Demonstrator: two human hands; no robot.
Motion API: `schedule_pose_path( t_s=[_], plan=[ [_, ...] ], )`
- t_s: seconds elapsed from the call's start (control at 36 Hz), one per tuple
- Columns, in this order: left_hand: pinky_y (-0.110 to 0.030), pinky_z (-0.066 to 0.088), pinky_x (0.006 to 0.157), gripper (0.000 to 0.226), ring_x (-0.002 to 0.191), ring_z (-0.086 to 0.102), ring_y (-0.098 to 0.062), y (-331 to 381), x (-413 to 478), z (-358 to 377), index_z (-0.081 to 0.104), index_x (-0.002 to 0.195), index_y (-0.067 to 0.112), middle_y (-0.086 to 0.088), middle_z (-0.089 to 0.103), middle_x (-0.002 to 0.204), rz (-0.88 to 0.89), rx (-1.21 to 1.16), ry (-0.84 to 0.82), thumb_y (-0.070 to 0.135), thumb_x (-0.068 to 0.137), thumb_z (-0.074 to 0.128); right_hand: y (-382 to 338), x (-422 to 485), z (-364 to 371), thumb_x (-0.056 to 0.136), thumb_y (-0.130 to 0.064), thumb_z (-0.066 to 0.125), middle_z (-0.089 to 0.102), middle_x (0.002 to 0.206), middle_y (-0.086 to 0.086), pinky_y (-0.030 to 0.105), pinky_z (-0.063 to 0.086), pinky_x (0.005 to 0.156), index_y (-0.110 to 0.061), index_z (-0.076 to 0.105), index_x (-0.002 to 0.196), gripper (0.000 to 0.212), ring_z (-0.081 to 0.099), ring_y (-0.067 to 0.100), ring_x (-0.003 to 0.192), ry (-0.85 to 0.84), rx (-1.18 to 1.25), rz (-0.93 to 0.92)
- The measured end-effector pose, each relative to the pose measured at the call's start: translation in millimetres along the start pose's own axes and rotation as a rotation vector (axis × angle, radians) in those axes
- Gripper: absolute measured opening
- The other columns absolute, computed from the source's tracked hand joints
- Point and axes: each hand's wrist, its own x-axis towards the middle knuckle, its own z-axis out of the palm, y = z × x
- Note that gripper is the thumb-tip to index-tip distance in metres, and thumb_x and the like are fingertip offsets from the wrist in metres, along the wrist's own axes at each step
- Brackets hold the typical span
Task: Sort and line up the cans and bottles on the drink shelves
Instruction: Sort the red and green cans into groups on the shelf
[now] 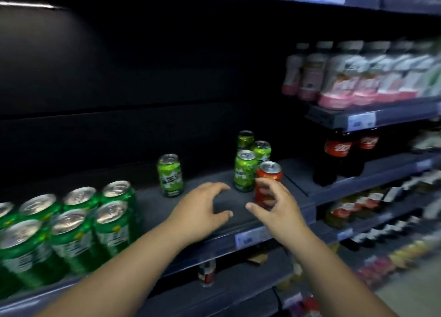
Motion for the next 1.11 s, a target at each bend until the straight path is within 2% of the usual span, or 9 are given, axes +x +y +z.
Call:
schedule_pose_path(
  t_s=[0.14, 0.28, 0.36, 0.47, 0.58, 0.78, 0.92, 1.03, 1.11],
  plan=[
    [-0.029, 0.047, 0.098, 0.067, 0.113, 0.056, -0.006, 29, 51, 57, 0.046, 0.139, 0.034, 0.01, 0.054, 0.128, -0.145, -0.254, 0.033, 0.037, 0.081, 0.078, 48, 22, -44, 0.083, -0.019, 0.08, 0.059, 0.121, -0.012, 0.016, 0.047, 0.085, -0.05, 0.051, 0.109, 0.05, 0.055, -0.003, 0.109, 0.061, 0.05, 0.048],
    [-0.034, 0.051, 0.097, 0.07, 0.114, 0.059, -0.005, 45, 87, 97, 0.043, 0.13, 0.045, 0.013, 0.061, 0.122, -0.229, -0.442, 0.148, 0.025, 0.076, 0.083, 83, 40, -63, 0.083, -0.024, 0.081, 0.055, 0.127, -0.017, 0.012, 0.046, 0.084, -0.039, 0.052, 0.124, 0.053, 0.053, -0.007, 0.114, -0.065, 0.067, 0.085],
    [-0.029, 0.052, 0.095, 0.069, 0.108, 0.061, 0.004, 50, 95, 108, 0.041, 0.115, 0.062, 0.021, 0.064, 0.117, -0.248, -0.475, 0.233, 0.026, 0.074, 0.083, 96, 51, -66, 0.082, -0.026, 0.081, 0.054, 0.131, -0.018, 0.015, 0.047, 0.088, -0.04, 0.051, 0.126, 0.055, 0.053, -0.006, 0.116, -0.159, 0.096, 0.09],
    [-0.024, 0.052, 0.087, 0.065, 0.101, 0.063, 0.007, 54, 94, 111, 0.046, 0.112, 0.061, 0.023, 0.065, 0.112, -0.273, -0.475, 0.268, 0.034, 0.069, 0.087, 102, 62, -64, 0.073, -0.046, 0.078, 0.059, 0.129, -0.019, 0.025, 0.05, 0.095, -0.049, 0.052, 0.123, 0.057, 0.055, -0.004, 0.119, -0.23, 0.161, 0.066],
    [-0.026, 0.056, 0.081, 0.065, 0.1, 0.066, -0.001, 51, 90, 108, 0.051, 0.114, 0.055, 0.016, 0.066, 0.112, -0.3, -0.518, 0.254, 0.023, 0.071, 0.087, 100, 68, -60, 0.078, -0.029, 0.086, 0.061, 0.123, -0.022, 0.016, 0.048, 0.092, -0.054, 0.05, 0.117, 0.059, 0.055, -0.011, 0.116, -0.279, 0.232, 0.024],
    [-0.033, 0.056, 0.088, 0.059, 0.107, 0.064, 0.0, 54, 87, 109, 0.052, 0.125, 0.046, 0.017, 0.067, 0.116, -0.287, -0.504, 0.245, 0.022, 0.08, 0.081, 105, 74, -55, 0.072, -0.03, 0.089, 0.064, 0.119, -0.021, 0.025, 0.054, 0.094, -0.051, 0.049, 0.12, 0.066, 0.059, -0.01, 0.111, -0.3, 0.252, 0.01],
    [-0.024, 0.054, 0.088, 0.07, 0.109, 0.06, 0.003, 51, 81, 105, 0.041, 0.125, 0.069, 0.024, 0.062, 0.118, -0.297, -0.408, 0.191, 0.023, 0.083, 0.074, 109, 76, -51, 0.059, -0.049, 0.087, 0.064, 0.12, -0.021, 0.033, 0.055, 0.097, -0.049, 0.047, 0.128, 0.08, 0.062, -0.006, 0.11, -0.301, 0.2, 0.029],
    [-0.018, 0.048, 0.093, 0.062, 0.113, 0.054, 0.007, 43, 65, 93, 0.043, 0.136, 0.054, 0.025, 0.053, 0.128, -0.326, -0.254, 0.125, 0.036, 0.084, 0.073, 103, 79, -47, 0.061, -0.046, 0.089, 0.063, 0.12, -0.02, 0.037, 0.056, 0.097, -0.045, 0.049, 0.128, 0.078, 0.06, -0.002, 0.113, -0.291, 0.211, 0.037],
    [-0.018, 0.048, 0.096, 0.046, 0.11, 0.055, 0.01, 33, 51, 73, 0.053, 0.123, 0.049, 0.023, 0.057, 0.123, -0.326, -0.188, 0.16, 0.034, 0.085, 0.074, 86, 78, -50, 0.063, -0.047, 0.089, 0.062, 0.121, -0.02, 0.038, 0.055, 0.098, -0.043, 0.049, 0.13, 0.077, 0.059, -0.001, 0.113, -0.281, 0.236, 0.022]
  ],
)
